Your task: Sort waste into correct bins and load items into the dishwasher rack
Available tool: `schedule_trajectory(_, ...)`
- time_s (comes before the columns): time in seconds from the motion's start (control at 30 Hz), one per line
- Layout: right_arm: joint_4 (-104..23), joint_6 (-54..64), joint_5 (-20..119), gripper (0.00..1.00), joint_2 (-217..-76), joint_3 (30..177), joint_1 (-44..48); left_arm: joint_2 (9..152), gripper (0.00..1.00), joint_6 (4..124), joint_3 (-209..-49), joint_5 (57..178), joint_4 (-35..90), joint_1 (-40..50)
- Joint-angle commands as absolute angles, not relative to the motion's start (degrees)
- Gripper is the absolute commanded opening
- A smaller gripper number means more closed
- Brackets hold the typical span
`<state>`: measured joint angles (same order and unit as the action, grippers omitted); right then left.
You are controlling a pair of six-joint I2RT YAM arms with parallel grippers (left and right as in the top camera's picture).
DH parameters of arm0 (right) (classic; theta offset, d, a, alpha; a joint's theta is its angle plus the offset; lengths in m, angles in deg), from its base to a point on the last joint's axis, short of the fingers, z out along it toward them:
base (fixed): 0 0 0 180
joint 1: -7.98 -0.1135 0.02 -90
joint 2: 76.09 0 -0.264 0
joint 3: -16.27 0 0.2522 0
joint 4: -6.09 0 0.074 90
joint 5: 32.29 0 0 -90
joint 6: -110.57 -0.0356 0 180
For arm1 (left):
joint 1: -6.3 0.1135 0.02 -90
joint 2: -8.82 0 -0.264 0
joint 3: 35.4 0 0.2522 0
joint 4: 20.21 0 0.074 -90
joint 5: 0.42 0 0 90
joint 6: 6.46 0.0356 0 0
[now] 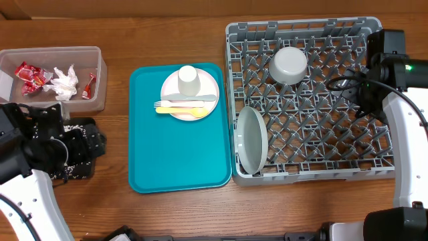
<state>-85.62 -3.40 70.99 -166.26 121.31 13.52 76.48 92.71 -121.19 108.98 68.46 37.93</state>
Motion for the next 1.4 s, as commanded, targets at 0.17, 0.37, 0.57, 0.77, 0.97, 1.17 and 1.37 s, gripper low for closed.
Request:
schedule_trajectory(0.17,-85.3,-3.4,70.9,1.00,-166.0,122.0,13.6,78.4,0.99,93.2,-120.0,112.0,68.2,38.2)
schedule_trajectory(0.37,-85.3,-3.4,70.9,1.00,-166.0,122.0,13.6,79.2,1.00,93.2,-120.0,111.6,68.2,38.2)
schedule_trajectory(0.57,-85.3,-3.4,70.9,1.00,-166.0,122.0,13.6,79.2,1.00,93.2,-120.0,111.6,68.2,38.2)
schedule_trajectory(0.77,-85.3,-3.4,70.9,1.00,-166.0,122.0,13.6,79.2,1.00,93.2,-120.0,111.6,68.2,38.2)
schedule_trajectory(0.97,-85.3,-3.4,70.9,1.00,-166.0,122.0,13.6,79.2,1.00,93.2,-120.0,111.6,68.2,38.2)
schedule_trajectory(1.17,-85.3,-3.4,70.9,1.00,-166.0,122.0,13.6,78.4,1.00,93.2,-120.0,111.6,68.2,37.6)
schedule_trajectory(1.37,-85.3,-3.4,70.9,1.00,-166.0,122.0,13.6,75.5,1.00,93.2,-120.0,111.6,68.2,29.8)
